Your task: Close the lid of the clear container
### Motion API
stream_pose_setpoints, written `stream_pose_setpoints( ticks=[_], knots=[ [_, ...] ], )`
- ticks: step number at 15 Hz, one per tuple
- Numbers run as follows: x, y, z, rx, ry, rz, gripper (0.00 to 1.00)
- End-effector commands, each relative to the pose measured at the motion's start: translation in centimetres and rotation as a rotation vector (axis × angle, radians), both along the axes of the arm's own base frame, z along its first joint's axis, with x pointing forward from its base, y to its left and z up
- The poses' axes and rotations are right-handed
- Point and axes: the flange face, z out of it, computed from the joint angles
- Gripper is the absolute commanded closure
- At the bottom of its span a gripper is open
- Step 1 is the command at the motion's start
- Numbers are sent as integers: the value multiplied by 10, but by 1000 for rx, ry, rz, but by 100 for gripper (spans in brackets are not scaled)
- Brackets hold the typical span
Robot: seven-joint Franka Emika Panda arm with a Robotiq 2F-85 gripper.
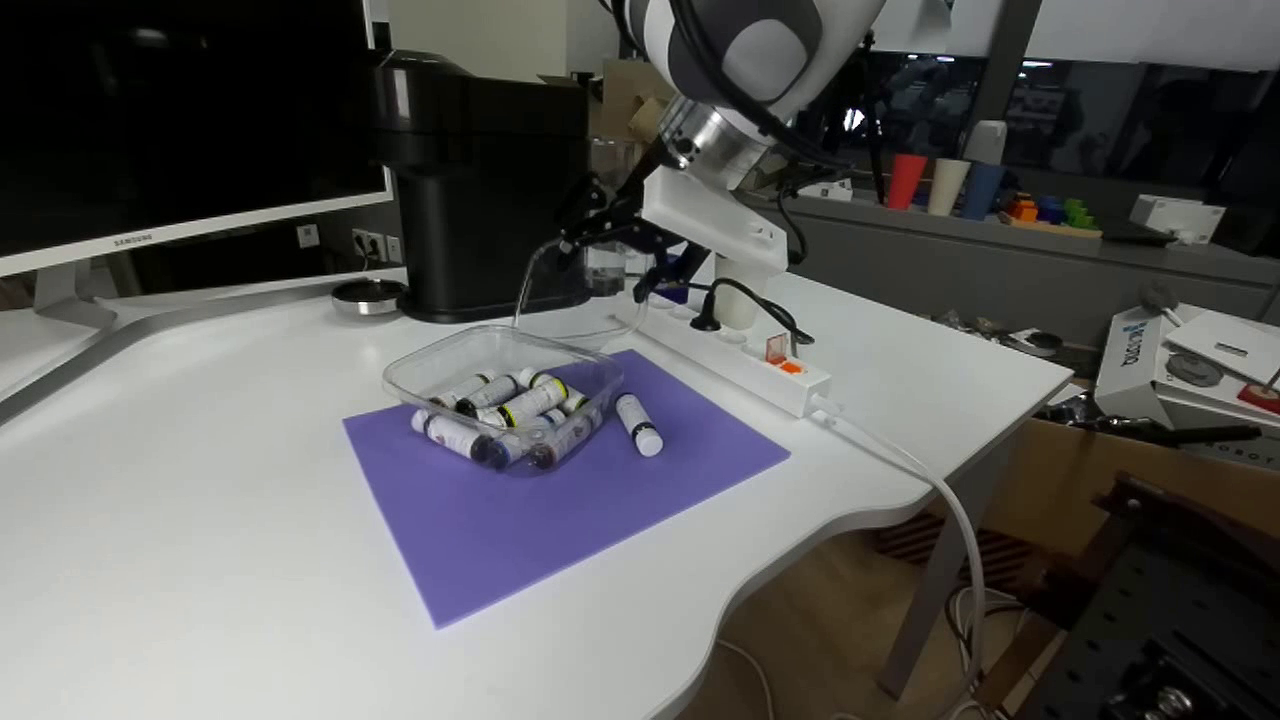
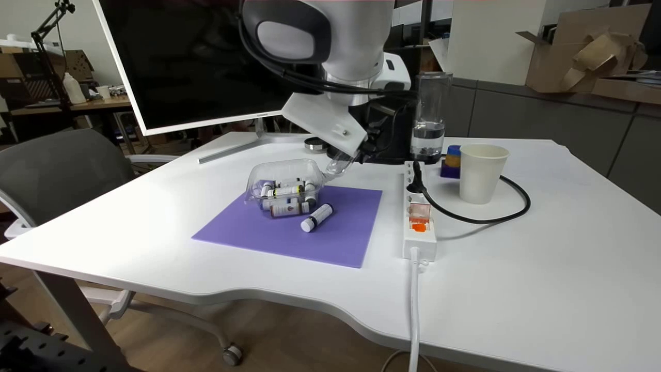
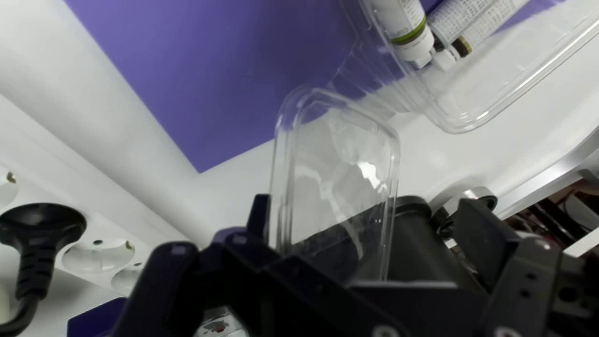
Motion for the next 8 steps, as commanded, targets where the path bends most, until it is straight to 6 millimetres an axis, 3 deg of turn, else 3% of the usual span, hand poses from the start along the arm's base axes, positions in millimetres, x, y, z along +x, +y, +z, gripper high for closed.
stream_pose_setpoints(
  ticks=[1, 8],
  knots=[
    [-2, 8, 14, -22, -19, 70, 0],
    [-11, 34, 39, -64, -48, 180, 0]
  ],
)
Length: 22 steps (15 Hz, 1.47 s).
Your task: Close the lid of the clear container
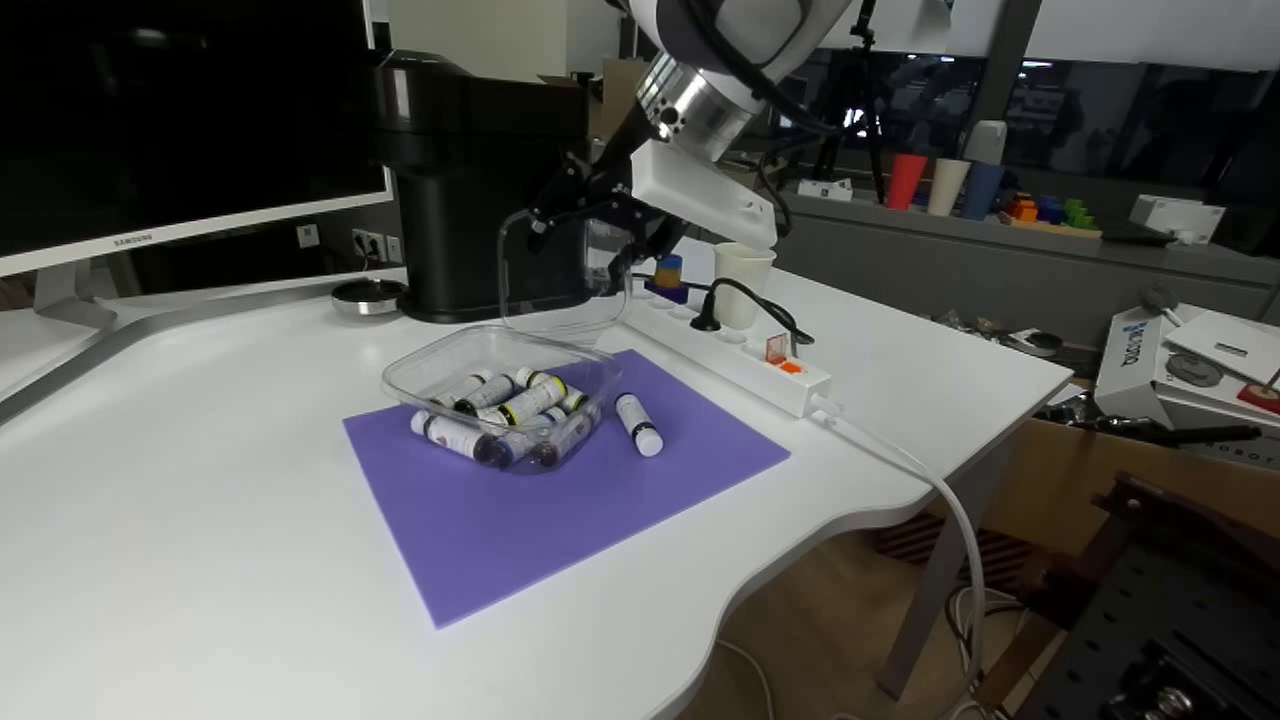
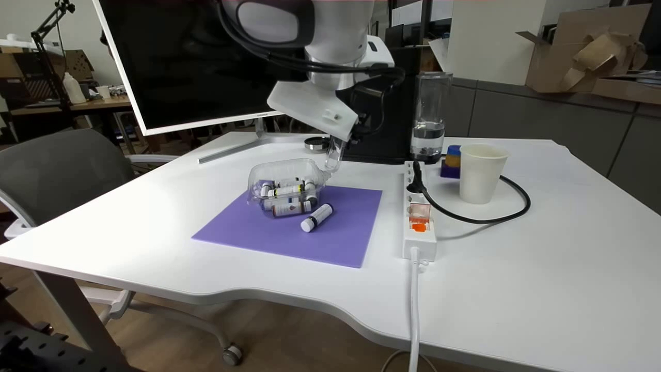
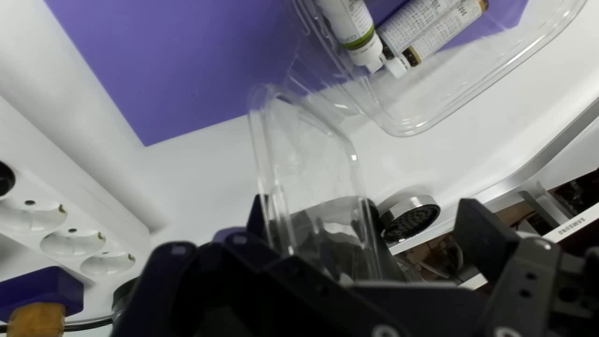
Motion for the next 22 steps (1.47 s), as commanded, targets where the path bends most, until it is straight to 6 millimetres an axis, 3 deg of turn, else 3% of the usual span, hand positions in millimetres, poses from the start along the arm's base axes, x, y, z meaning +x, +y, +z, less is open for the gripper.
stream_pose_setpoints(
  ticks=[1, 12, 22],
  knots=[
    [-13, 12, 17, -25, -6, 74, 0],
    [-36, 36, 23, -25, 63, 295, 0],
    [-37, 69, 38, -231, 133, 485, 0]
  ],
)
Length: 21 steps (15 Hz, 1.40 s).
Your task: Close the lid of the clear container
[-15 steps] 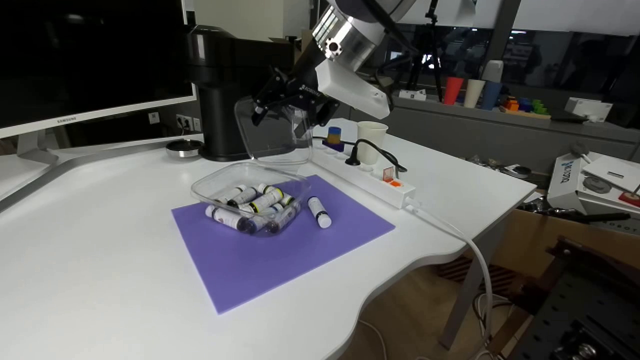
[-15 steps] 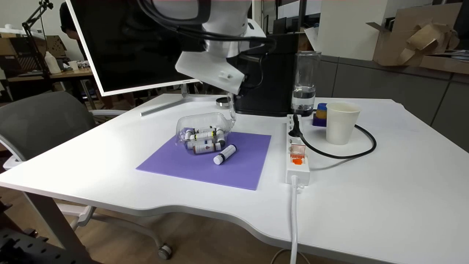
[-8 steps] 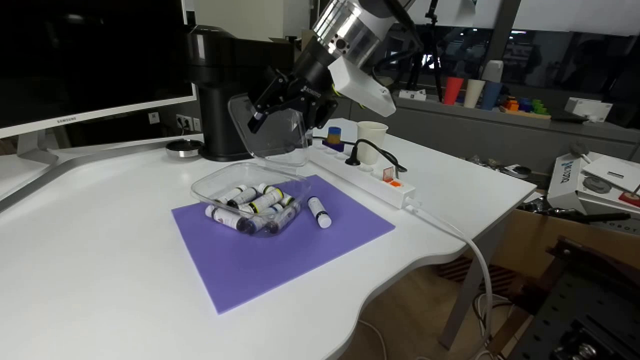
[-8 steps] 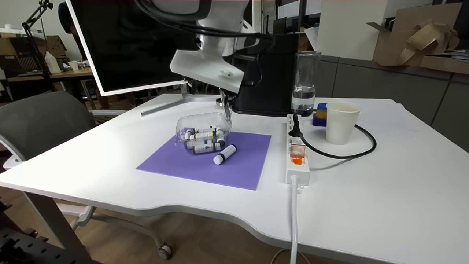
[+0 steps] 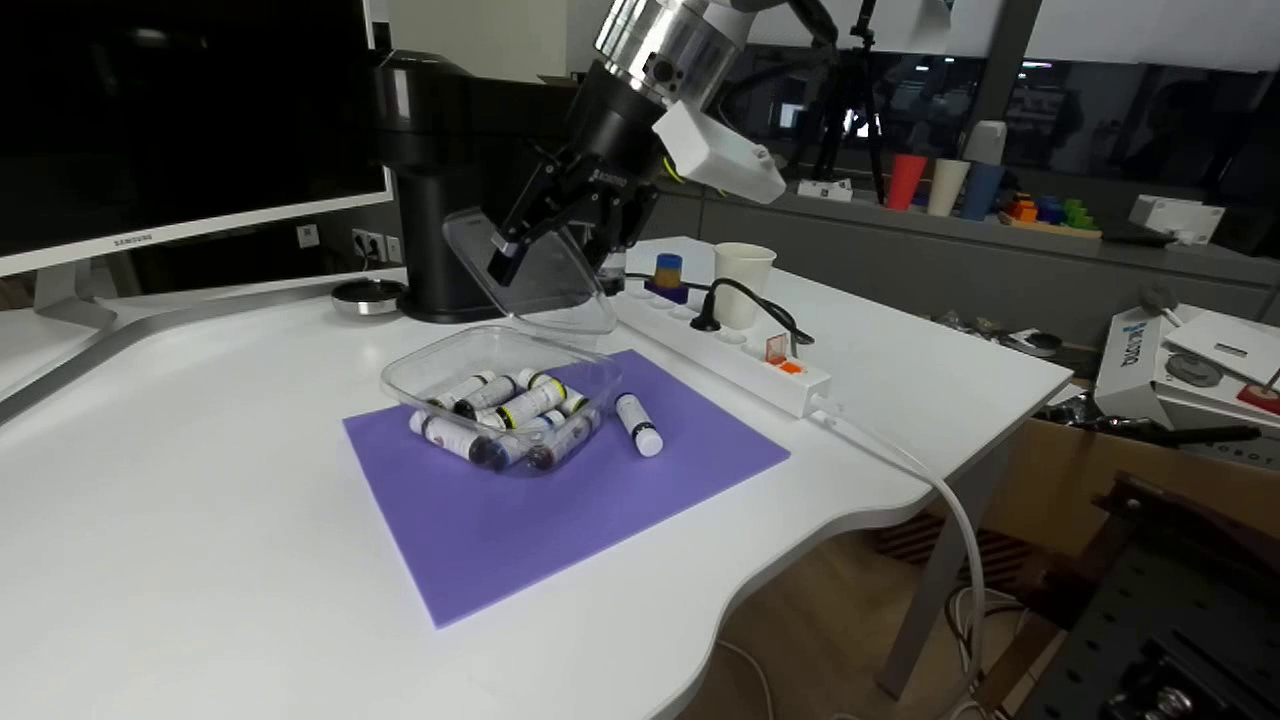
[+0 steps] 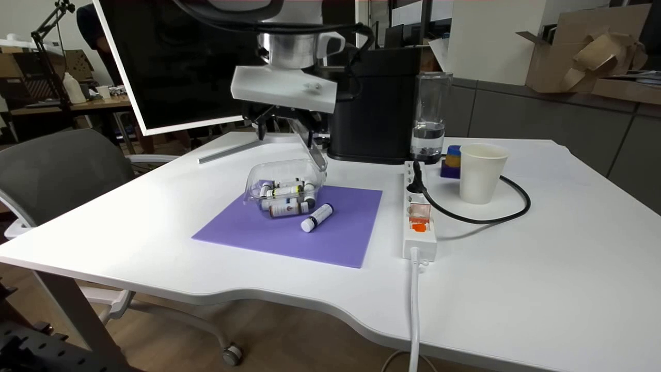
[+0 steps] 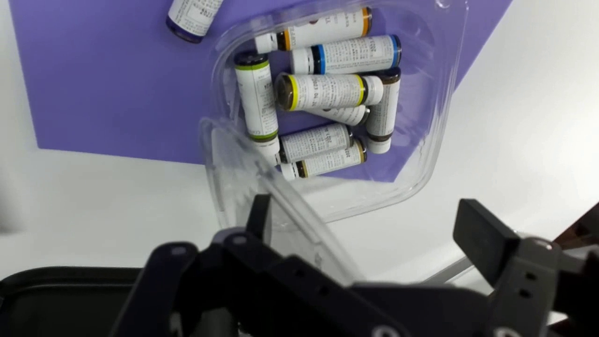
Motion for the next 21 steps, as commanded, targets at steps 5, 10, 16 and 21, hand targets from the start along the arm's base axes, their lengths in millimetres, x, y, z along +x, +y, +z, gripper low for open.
stream_pose_setpoints(
  ticks=[5, 10, 16, 21],
  knots=[
    [0, 18, 20, -207, 70, 98, 0],
    [24, 28, 23, -331, 166, 170, 0],
    [57, 71, 11, -421, 210, 320, 0],
    [78, 103, 6, -452, 210, 404, 0]
  ],
)
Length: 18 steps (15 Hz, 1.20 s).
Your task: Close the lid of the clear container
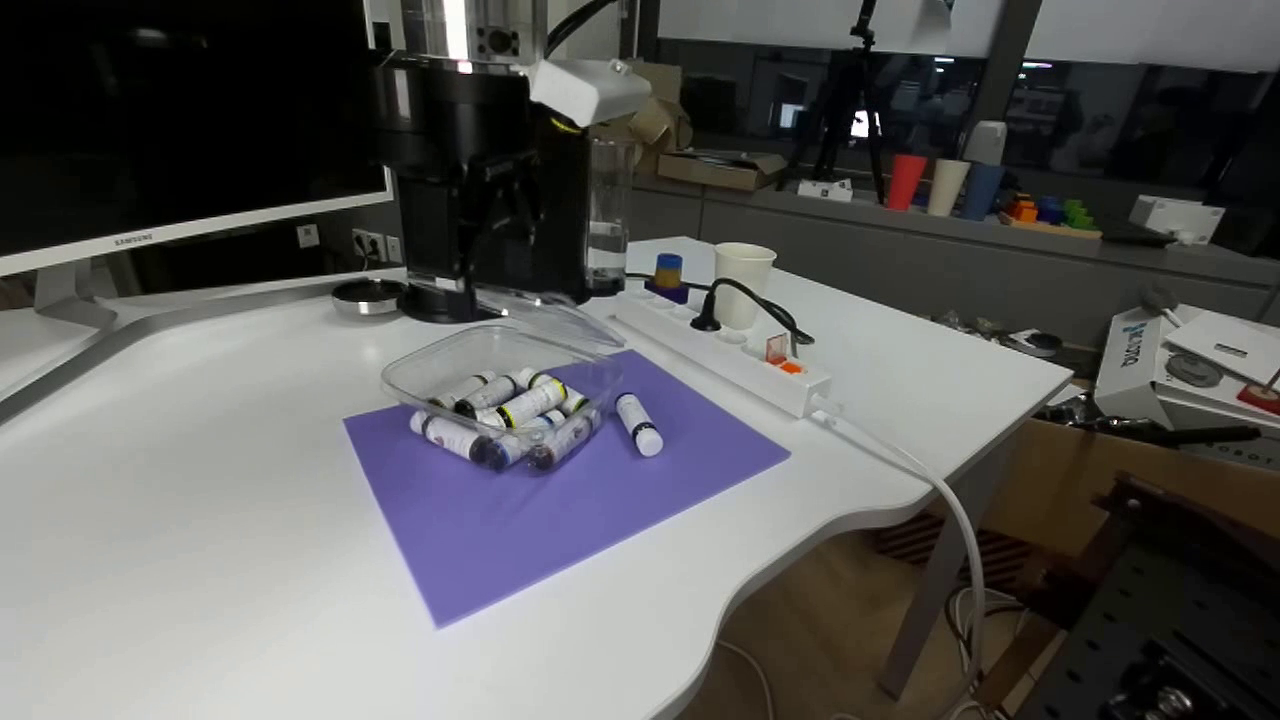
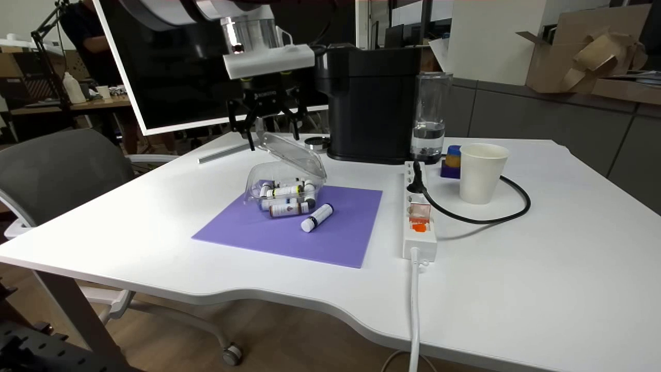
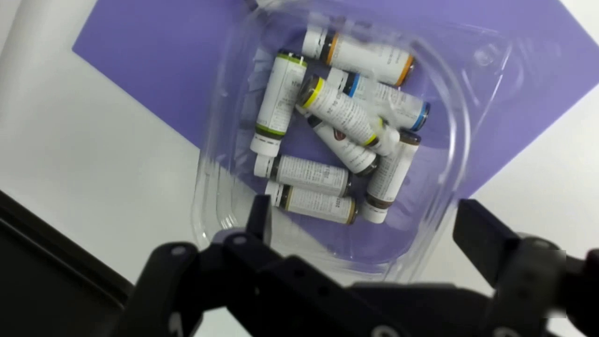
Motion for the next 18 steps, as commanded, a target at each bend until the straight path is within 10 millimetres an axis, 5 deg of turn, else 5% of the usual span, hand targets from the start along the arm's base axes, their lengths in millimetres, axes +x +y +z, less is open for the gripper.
stream_pose_setpoints(
  ticks=[1, 8, 12, 14, 18],
  knots=[
    [20, 17, 2, -27, 16, 11, 0],
    [24, 26, 35, -68, 48, -276, 0],
    [20, -1, 59, -118, 59, -462, 0],
    [13, -18, 63, -148, 76, -553, 0],
    [20, -11, 54, -113, 80, -460, 0]
  ],
)
